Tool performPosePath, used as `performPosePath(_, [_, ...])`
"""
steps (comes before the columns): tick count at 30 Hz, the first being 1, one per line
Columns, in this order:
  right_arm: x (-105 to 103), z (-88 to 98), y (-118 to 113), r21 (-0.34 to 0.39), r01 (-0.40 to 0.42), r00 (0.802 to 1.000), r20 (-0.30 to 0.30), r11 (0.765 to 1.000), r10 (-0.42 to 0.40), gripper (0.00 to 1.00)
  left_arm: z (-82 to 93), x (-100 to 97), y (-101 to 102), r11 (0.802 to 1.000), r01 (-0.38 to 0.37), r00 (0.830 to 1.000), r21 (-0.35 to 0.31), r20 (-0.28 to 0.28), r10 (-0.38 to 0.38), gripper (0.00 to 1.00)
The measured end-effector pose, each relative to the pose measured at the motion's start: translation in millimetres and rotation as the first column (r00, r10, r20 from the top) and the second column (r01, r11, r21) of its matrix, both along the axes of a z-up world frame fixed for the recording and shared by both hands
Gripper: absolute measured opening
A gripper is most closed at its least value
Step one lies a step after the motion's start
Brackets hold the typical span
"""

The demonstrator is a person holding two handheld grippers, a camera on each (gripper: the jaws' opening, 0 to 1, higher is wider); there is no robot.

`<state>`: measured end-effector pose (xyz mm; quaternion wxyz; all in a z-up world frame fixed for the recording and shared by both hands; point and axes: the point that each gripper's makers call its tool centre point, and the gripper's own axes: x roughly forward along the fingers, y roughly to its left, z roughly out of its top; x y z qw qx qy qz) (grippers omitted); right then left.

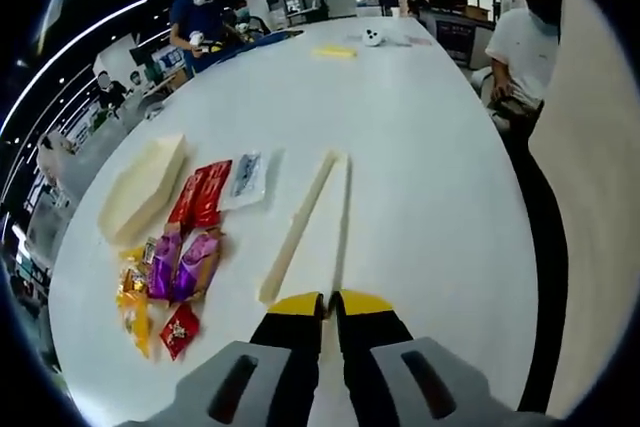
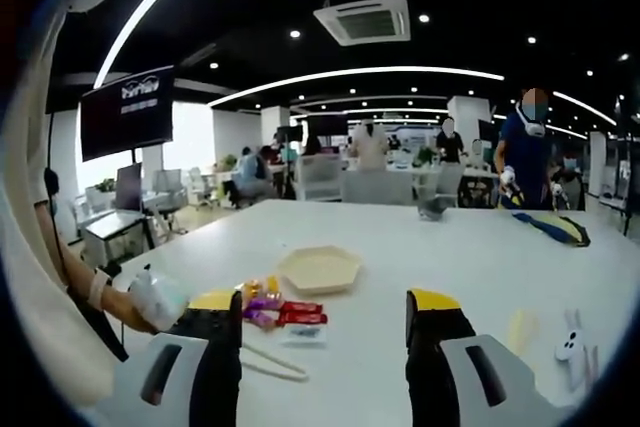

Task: Place the target food into the container with the food tongs after gripping and lifting it, then release it inside without dropping or visibly crushing the food.

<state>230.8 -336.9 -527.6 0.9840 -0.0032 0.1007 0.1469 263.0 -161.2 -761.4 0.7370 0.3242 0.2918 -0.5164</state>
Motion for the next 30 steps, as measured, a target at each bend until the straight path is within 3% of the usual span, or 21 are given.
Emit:
performPosePath(15, [0, 1.2, 6, -0.002, -0.022, 1.000, -0.007, 1.000, 0.022, 0.65, 0.7, -0.9, -1, 1.000, 0.011, 1.000, 0.011, -0.010, -0.010, 0.00])
performPosePath(18, [0, 1.3, 4, 0.002, -0.018, 1.000, -0.008, 1.000, 0.018, 0.65, 0.4, -5.7, -2, 1.000, 0.006, 0.999, -0.001, -0.042, -0.006, 0.00])
performPosePath(30, [3, -1.3, 4, 0.012, -0.020, 1.000, -0.015, 1.000, 0.020, 0.65, 11.0, -9.9, -2, 1.000, 0.001, 0.999, -0.030, -0.043, -0.002, 0.00])
